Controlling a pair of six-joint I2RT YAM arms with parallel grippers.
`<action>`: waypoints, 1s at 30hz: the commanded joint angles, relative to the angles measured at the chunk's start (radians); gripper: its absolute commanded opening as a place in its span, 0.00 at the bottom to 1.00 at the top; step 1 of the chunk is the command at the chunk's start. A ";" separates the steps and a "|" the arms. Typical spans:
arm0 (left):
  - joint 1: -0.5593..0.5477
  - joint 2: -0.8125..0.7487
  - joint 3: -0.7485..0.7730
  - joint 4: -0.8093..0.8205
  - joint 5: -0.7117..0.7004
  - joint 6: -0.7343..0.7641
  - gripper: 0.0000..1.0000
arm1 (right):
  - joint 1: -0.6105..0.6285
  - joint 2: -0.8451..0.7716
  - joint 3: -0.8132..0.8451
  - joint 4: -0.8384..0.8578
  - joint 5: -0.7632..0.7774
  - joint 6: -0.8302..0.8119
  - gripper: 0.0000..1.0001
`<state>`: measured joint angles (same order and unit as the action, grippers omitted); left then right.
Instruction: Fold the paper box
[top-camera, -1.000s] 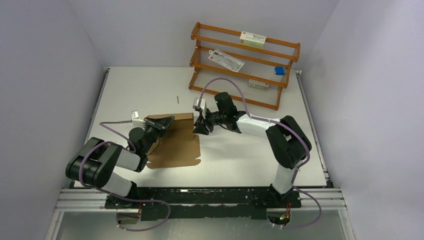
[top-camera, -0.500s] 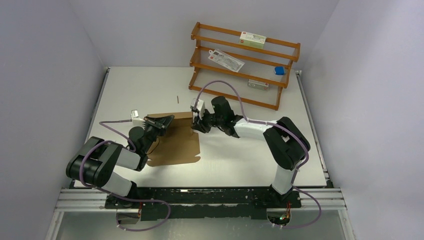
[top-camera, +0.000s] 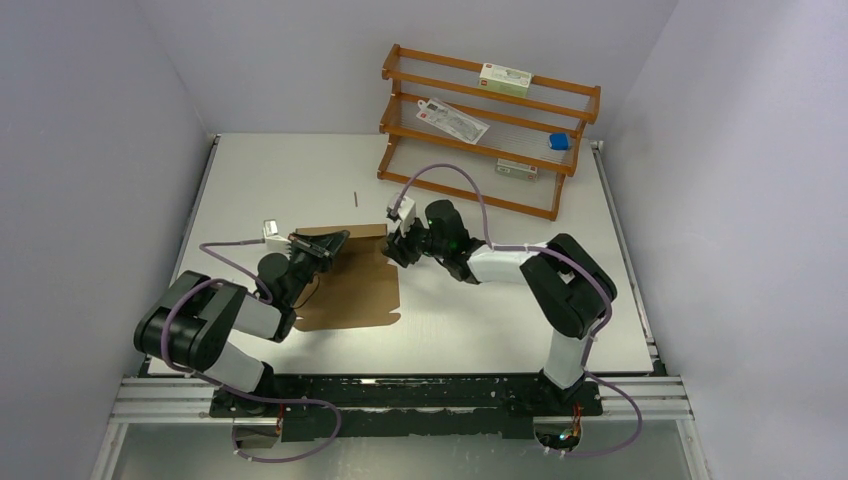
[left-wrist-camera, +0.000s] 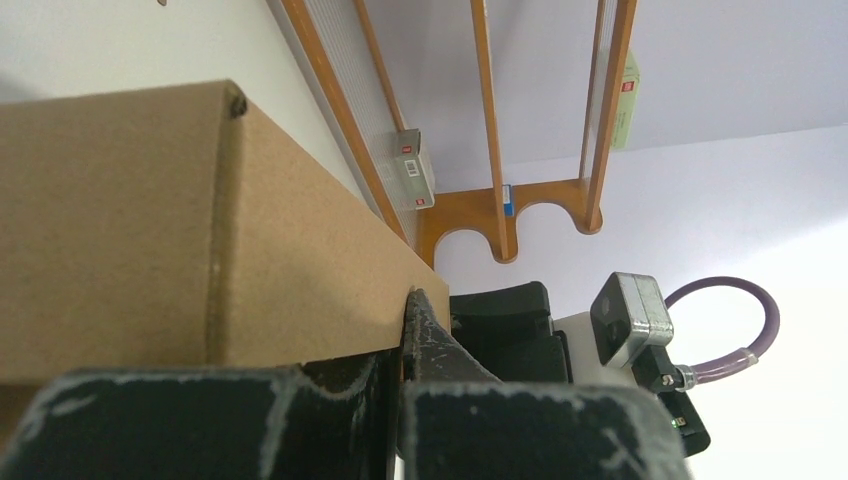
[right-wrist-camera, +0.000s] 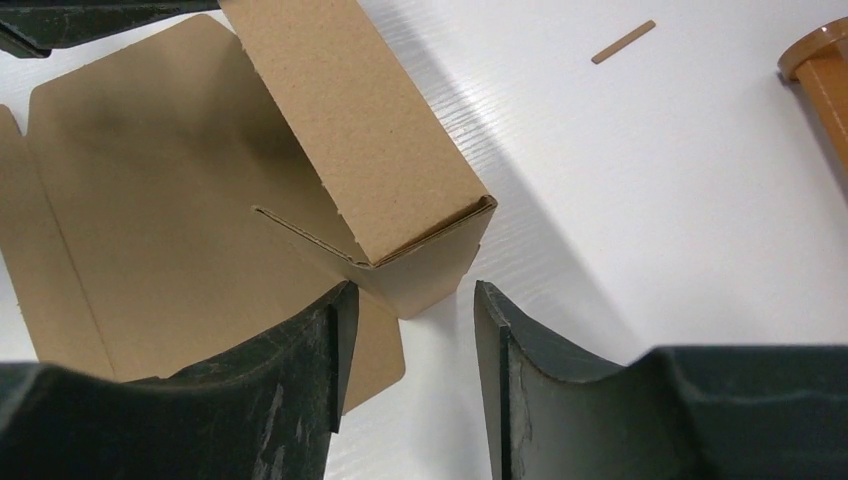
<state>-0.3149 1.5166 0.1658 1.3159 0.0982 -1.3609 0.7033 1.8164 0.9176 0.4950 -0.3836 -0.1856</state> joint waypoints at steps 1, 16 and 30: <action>-0.009 0.042 -0.017 -0.034 0.095 0.022 0.05 | -0.001 0.014 -0.003 0.153 0.021 0.044 0.51; -0.010 0.096 -0.023 0.125 0.144 -0.123 0.05 | 0.000 0.071 -0.004 0.260 0.041 0.100 0.50; -0.010 0.000 -0.014 0.052 0.128 -0.130 0.05 | 0.000 0.065 -0.021 0.235 0.119 0.072 0.41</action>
<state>-0.3126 1.5562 0.1654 1.3594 0.1509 -1.5005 0.7082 1.8805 0.8917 0.6949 -0.3367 -0.0940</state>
